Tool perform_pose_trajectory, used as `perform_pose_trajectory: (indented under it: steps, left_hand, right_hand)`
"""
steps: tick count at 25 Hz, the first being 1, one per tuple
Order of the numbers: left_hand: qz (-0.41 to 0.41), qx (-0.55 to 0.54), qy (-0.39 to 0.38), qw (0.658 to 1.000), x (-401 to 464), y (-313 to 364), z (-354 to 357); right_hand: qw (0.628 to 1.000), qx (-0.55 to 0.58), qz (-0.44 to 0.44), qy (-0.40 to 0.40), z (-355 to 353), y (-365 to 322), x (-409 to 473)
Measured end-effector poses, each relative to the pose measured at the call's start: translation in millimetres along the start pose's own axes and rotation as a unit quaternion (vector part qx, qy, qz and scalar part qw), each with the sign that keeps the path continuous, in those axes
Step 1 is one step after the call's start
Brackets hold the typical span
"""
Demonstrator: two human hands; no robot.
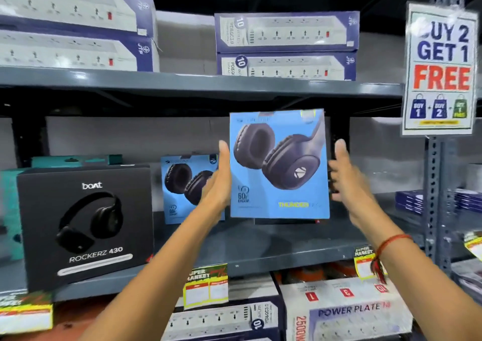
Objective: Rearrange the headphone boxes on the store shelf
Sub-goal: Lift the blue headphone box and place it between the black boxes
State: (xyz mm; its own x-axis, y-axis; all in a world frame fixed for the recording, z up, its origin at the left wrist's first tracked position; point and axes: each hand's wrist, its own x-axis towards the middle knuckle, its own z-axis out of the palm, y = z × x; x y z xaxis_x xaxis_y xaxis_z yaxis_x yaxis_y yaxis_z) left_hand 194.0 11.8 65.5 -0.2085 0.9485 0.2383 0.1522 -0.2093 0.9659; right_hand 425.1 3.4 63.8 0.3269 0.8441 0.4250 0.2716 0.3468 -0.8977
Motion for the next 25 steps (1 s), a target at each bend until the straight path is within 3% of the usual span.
perform_pose_trajectory:
  steps: [5, 12, 18, 25]
  left_hand:
    - [0.008, 0.017, 0.027, 0.999, -28.8, 19.8, -31.1]
    - [-0.022, -0.011, 0.078, 0.997, -36.4, -2.4, -48.8]
    - [-0.075, -0.082, 0.2, 0.973, -5.4, -44.9, -53.8]
    - [-0.058, -0.105, 0.253, 0.96, 74.2, -95.4, -59.0]
  right_hand:
    - [1.0, 0.002, -0.017, -0.018, 2.4, -27.1, -17.8]
    - [0.998, 0.018, -0.008, -0.053, 40.0, -17.1, -29.9]
    - [0.992, 0.003, 0.01, -0.126, 111.7, 16.7, -18.4]
    - [0.976, 0.005, 0.032, -0.216, 181.3, 54.7, 19.0]
